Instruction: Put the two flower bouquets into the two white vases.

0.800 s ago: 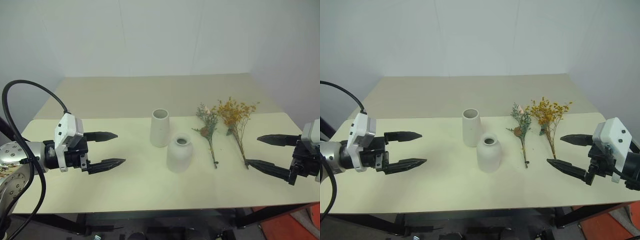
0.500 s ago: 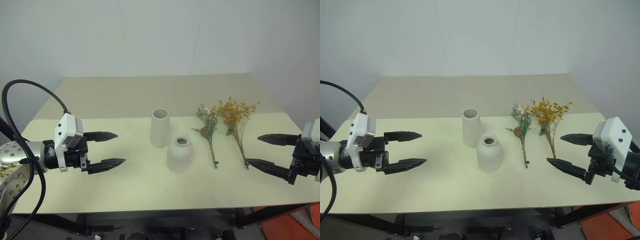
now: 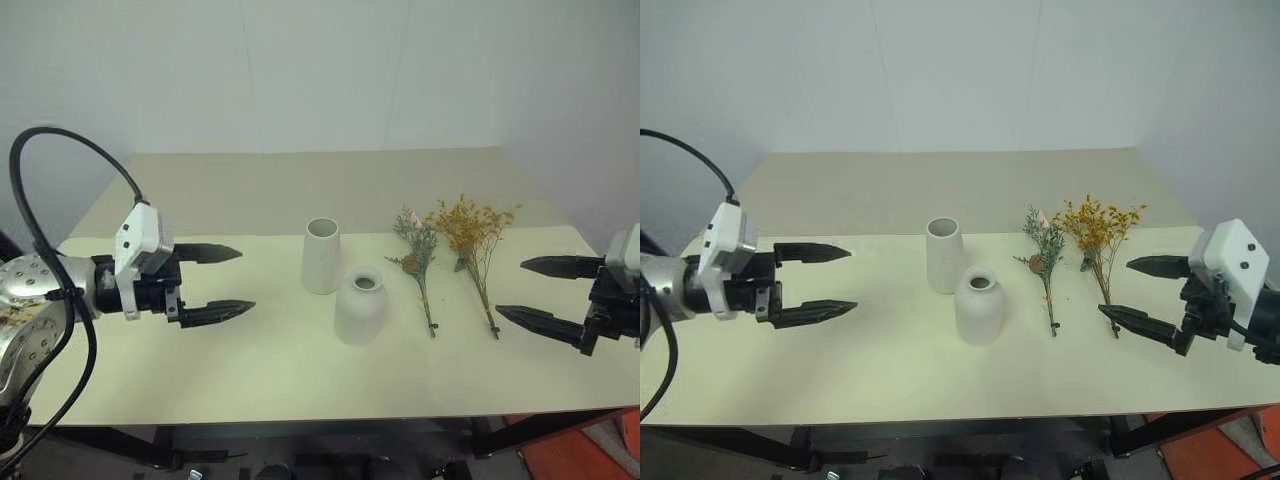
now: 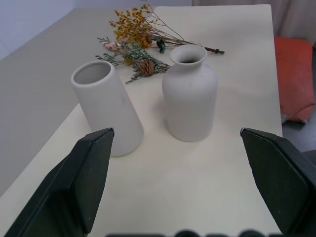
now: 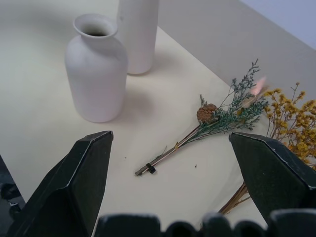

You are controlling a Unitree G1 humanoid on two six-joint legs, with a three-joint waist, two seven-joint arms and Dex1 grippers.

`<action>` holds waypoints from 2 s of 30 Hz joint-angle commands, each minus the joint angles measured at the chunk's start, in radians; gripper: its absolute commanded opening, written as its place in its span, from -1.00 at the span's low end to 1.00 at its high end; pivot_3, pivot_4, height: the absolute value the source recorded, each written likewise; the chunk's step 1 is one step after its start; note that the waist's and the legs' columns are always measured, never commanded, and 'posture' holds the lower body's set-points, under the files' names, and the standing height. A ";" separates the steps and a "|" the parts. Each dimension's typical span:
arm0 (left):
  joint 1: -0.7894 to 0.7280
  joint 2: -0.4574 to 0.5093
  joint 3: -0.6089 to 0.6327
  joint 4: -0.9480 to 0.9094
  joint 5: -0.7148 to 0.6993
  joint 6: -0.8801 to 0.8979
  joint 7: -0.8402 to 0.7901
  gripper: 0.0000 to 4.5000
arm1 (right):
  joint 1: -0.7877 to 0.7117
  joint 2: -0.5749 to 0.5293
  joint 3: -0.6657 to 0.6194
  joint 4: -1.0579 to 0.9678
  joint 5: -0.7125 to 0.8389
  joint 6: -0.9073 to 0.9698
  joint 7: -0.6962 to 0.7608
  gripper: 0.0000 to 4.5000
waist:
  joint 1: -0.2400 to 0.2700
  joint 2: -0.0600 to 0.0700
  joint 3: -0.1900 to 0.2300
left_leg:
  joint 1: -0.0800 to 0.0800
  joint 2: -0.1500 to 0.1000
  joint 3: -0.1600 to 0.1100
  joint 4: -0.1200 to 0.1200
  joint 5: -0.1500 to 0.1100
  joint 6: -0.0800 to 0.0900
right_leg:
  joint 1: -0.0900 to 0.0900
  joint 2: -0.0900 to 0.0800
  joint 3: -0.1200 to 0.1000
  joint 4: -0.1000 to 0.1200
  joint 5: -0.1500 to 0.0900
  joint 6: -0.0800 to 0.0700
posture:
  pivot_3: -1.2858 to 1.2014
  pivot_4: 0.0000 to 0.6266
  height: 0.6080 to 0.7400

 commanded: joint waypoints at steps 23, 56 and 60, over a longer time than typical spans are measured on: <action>-0.852 -0.453 -0.513 0.480 0.244 0.260 -0.051 1.00 | -0.775 0.068 0.639 0.552 -0.218 0.620 -0.425 0.98 | -0.018 0.000 0.000 | -0.008 -0.002 0.000 0.002 0.000 0.001 | -0.007 0.000 0.000 0.000 0.005 -0.006 | 0.03 -0.52 1.00; -0.795 -0.447 -0.521 0.381 0.306 0.293 -0.051 1.00 | -1.071 0.302 0.964 1.253 -0.627 0.349 -0.145 -1.00 | -0.033 0.000 0.000 | -0.008 -0.003 -0.001 0.002 0.000 0.000 | -0.010 -0.001 0.001 0.004 0.005 -0.006 | 0.03 -0.52 1.00; -0.756 -0.408 -0.481 0.362 0.293 0.308 -0.040 1.00 | -1.109 0.295 0.848 1.246 -0.601 0.411 -0.200 -1.00 | -0.036 0.000 0.000 | -0.008 -0.003 0.000 0.002 0.000 0.000 | -0.010 -0.001 0.001 0.004 0.005 -0.006 | 0.03 -0.52 1.00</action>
